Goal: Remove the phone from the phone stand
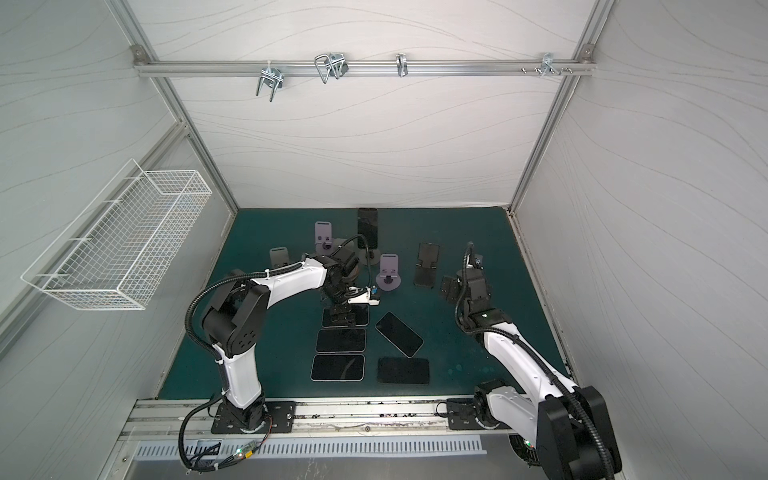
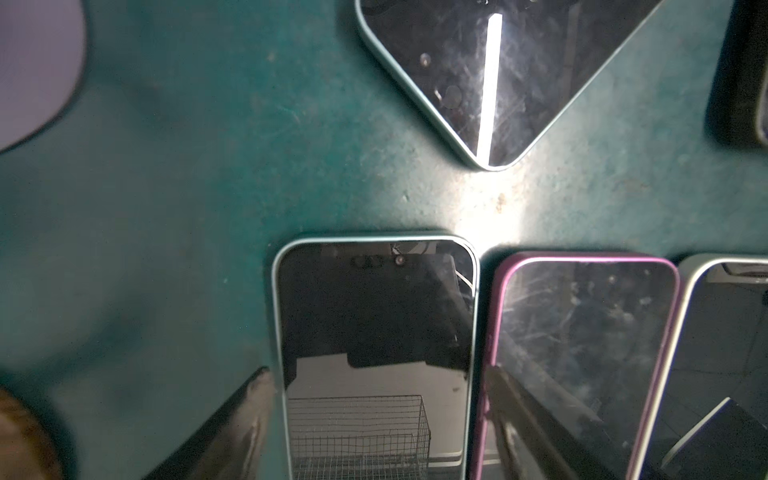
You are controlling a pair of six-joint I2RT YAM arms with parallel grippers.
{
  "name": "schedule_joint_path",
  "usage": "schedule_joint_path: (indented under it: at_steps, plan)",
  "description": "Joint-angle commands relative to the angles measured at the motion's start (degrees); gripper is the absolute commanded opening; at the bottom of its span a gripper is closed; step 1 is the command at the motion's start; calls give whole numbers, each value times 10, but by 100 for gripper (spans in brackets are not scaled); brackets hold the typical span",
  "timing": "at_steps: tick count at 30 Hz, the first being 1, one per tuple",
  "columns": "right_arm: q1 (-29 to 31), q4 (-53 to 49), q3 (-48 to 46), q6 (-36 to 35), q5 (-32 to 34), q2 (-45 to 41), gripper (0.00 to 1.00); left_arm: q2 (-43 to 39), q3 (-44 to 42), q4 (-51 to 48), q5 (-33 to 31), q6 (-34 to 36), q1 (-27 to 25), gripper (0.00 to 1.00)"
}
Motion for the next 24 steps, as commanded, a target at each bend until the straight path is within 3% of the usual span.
schedule_joint_path:
  at_steps: [1,13,20,24]
  plan:
    - [-3,10,-7,-4,-2,-6,99,-31,22,-18,-7,-9,-4,85]
    - [-3,8,-6,-1,4,-7,99,-153,0,-30,49,-61,5,87]
    - [-4,1,0,2,10,2,99,-251,-22,-6,76,-182,43,90]
    - [0,-12,11,15,24,14,99,-305,-42,-4,97,-234,90,92]
